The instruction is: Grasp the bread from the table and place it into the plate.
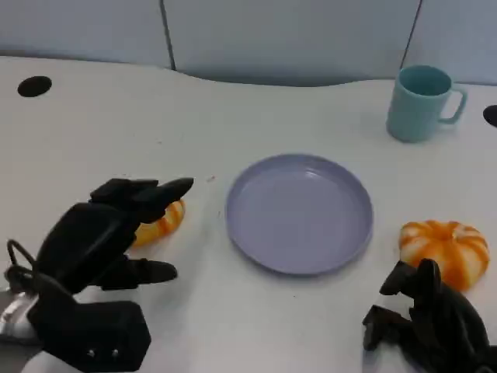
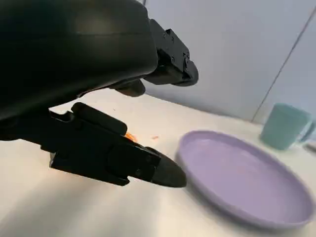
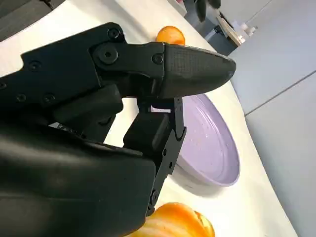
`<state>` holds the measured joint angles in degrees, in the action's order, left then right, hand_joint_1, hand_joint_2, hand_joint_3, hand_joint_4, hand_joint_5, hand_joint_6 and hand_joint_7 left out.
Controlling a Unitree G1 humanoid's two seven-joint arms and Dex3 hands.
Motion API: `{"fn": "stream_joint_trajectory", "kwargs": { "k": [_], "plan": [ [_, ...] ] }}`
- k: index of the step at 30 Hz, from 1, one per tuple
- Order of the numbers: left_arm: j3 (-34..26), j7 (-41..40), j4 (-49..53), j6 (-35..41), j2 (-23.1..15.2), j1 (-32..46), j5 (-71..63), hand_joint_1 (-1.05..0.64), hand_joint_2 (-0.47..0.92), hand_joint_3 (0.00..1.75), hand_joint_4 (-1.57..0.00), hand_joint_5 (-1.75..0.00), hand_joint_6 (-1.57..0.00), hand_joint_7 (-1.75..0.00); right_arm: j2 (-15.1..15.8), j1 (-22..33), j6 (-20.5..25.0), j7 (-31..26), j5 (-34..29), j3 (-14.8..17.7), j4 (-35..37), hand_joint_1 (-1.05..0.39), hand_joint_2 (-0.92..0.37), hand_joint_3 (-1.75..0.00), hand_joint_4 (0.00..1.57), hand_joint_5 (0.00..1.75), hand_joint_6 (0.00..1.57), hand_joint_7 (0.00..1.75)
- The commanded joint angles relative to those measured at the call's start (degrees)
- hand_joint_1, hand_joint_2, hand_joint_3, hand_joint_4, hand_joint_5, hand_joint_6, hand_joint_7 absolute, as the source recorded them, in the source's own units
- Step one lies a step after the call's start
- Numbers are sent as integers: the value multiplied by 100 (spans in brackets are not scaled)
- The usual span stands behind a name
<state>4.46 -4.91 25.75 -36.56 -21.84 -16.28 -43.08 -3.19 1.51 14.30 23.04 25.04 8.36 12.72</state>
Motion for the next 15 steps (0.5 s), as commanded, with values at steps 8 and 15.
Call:
{"fn": "stream_joint_trajectory", "kwargs": {
  "k": [8,15],
  "plan": [
    [1107,-72,262,1676,-500,-912,-1186,-68,87,0,-2,-13,-17,-1,68,49,63,-2,88,84,51,-44,-92,-56,122,130,103,124],
    [1716,-273,1442,1792,-393,-1608,-1160,-66,88,0,-1,-11,-14,0,70,73,93,-20,80,73,-1,-45,-92,-56,121,128,103,124]
  ]
}}
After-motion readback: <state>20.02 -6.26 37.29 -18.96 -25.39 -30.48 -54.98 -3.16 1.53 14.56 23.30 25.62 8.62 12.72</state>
